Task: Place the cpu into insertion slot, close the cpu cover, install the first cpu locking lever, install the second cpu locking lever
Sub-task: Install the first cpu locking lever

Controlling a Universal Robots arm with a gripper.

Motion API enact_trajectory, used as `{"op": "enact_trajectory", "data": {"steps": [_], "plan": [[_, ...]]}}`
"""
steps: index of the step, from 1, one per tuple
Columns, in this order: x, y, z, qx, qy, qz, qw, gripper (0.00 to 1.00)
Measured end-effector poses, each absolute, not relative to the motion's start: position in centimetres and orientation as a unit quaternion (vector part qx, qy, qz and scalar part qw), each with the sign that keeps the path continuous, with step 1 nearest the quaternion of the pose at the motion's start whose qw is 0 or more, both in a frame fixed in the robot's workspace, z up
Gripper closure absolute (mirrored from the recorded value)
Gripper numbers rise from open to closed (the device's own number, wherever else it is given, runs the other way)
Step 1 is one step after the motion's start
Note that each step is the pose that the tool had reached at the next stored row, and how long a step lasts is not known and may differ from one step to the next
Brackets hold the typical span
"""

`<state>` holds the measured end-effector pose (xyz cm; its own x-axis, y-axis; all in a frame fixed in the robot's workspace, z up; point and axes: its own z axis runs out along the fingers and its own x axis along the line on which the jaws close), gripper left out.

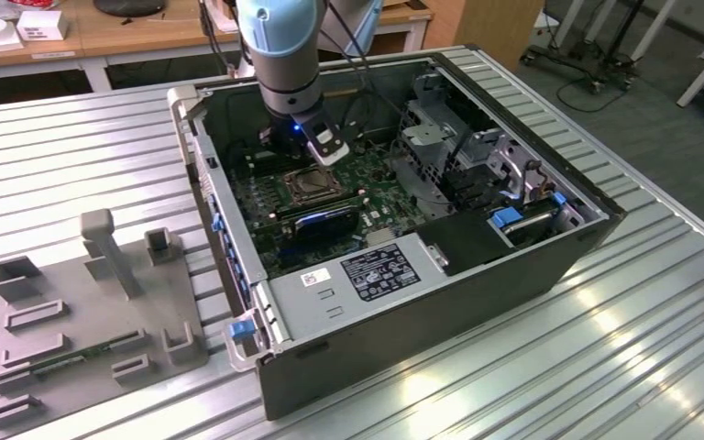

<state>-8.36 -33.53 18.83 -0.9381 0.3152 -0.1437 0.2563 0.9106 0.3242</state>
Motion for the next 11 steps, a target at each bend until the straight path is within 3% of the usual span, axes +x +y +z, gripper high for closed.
{"op": "enact_trajectory", "data": {"steps": [11], "plan": [[-8.38,-33.56,18.33,0.147,0.973,0.152,0.097,0.89]]}}
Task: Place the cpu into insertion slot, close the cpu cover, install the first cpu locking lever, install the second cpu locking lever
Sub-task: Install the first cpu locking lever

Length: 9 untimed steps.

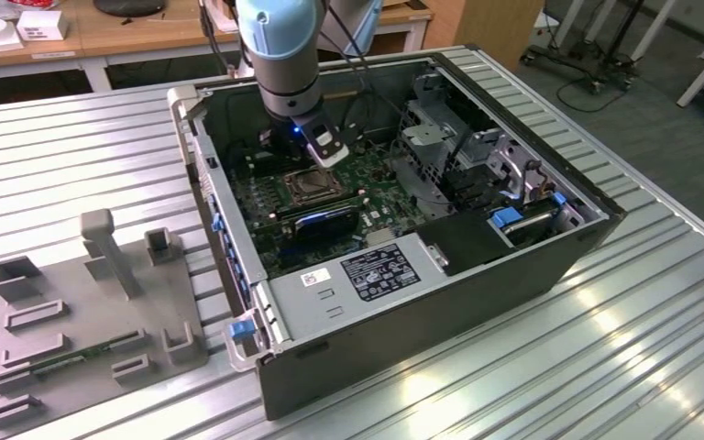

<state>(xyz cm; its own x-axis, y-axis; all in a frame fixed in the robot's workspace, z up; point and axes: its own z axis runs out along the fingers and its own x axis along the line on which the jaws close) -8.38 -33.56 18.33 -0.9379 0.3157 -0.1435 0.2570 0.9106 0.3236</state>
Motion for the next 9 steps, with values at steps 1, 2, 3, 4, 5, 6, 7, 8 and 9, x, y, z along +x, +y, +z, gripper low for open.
{"op": "enact_trajectory", "data": {"steps": [1,2,3,4,5,6,7,8,9], "plan": [[-8.38,-33.57,18.32,0.147,0.973,0.152,0.097,0.89],[-8.38,-33.57,18.32,0.147,0.973,0.151,0.097,0.89],[-8.39,-33.57,18.32,0.147,0.973,0.151,0.097,0.89],[-8.38,-33.57,18.32,0.147,0.973,0.151,0.097,0.89],[-8.39,-33.57,18.32,0.147,0.973,0.151,0.097,0.89],[-8.39,-33.57,18.32,0.147,0.973,0.151,0.097,0.89],[-8.39,-33.57,18.32,0.147,0.973,0.151,0.097,0.89],[-8.39,-33.57,18.32,0.147,0.973,0.151,0.097,0.89],[-8.39,-33.57,18.35,0.147,0.973,0.152,0.097,0.89]]}}
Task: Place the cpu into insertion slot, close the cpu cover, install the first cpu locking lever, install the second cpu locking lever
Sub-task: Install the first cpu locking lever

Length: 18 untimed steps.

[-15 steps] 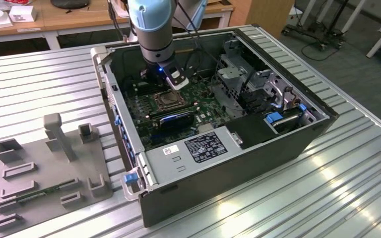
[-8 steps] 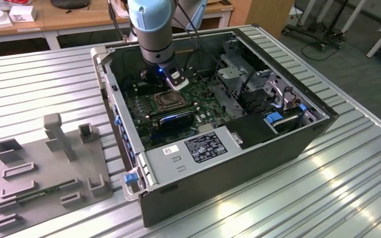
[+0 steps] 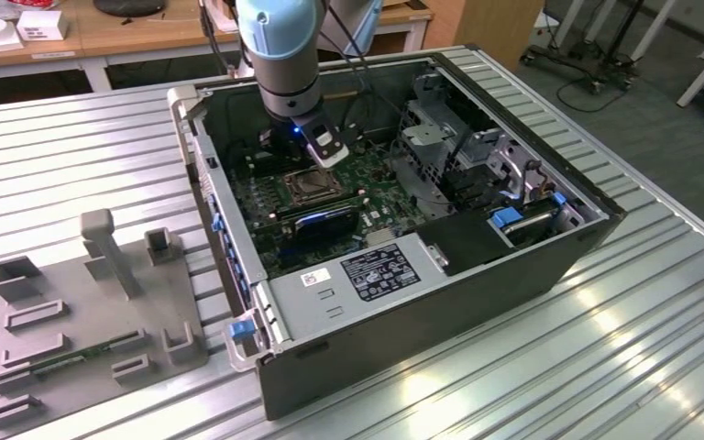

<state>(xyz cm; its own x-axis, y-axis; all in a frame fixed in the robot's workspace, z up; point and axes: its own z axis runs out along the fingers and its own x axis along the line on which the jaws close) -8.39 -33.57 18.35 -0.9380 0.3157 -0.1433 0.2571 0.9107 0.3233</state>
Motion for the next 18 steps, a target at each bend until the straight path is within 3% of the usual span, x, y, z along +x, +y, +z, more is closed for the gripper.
{"op": "enact_trajectory", "data": {"steps": [11,18], "plan": [[-8.36,-33.53,19.16,0.147,0.972,0.153,0.097,0.89],[-8.36,-33.7,19.17,0.149,0.97,0.165,0.095,0.89]]}}
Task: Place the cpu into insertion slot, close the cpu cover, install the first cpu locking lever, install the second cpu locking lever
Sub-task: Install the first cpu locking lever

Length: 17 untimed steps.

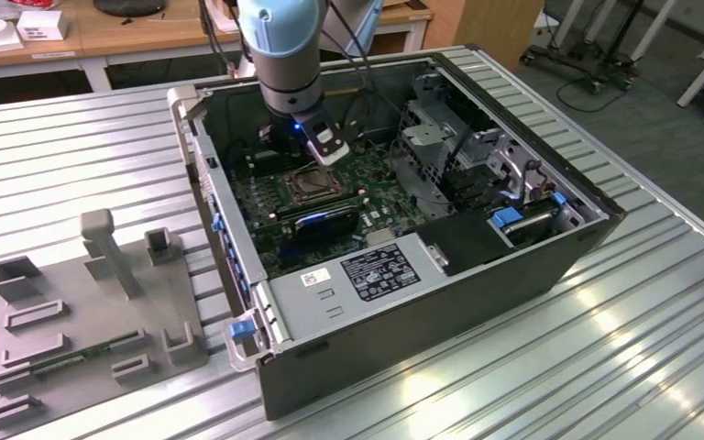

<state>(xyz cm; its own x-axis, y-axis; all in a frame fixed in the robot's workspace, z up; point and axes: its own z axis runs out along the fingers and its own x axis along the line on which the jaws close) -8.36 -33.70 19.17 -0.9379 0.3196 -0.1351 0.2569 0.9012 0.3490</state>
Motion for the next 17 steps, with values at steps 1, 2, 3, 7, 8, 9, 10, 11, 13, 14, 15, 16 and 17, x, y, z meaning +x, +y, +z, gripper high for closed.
{"op": "enact_trajectory", "data": {"steps": [1,2,3,7,8,9,10,11,13,14,15,16,17], "plan": [[-8.36,-33.72,19.17,0.149,0.97,0.166,0.095,0.89],[-8.36,-33.73,19.17,0.149,0.97,0.167,0.095,0.89],[-8.35,-33.77,19.17,0.149,0.97,0.168,0.095,0.89],[-8.35,-34.02,19.18,0.149,0.969,0.172,0.094,0.89],[-8.36,-34.1,19.19,0.149,0.969,0.174,0.094,0.89],[-8.35,-34.17,19.22,0.15,0.969,0.176,0.093,0.89],[-8.35,-34.24,19.24,0.15,0.968,0.177,0.093,0.89],[-8.35,-34.29,19.25,0.15,0.968,0.178,0.093,0.89],[-8.35,-34.29,19.25,0.15,0.968,0.178,0.093,0.89],[-8.35,-34.29,19.25,0.15,0.968,0.178,0.093,0.89],[-8.32,-34.3,19.25,0.15,0.968,0.178,0.093,0.89],[-8.2,-34.32,19.25,0.15,0.968,0.178,0.092,0.89],[-8.1,-34.35,19.25,0.15,0.968,0.178,0.091,0.89]]}}
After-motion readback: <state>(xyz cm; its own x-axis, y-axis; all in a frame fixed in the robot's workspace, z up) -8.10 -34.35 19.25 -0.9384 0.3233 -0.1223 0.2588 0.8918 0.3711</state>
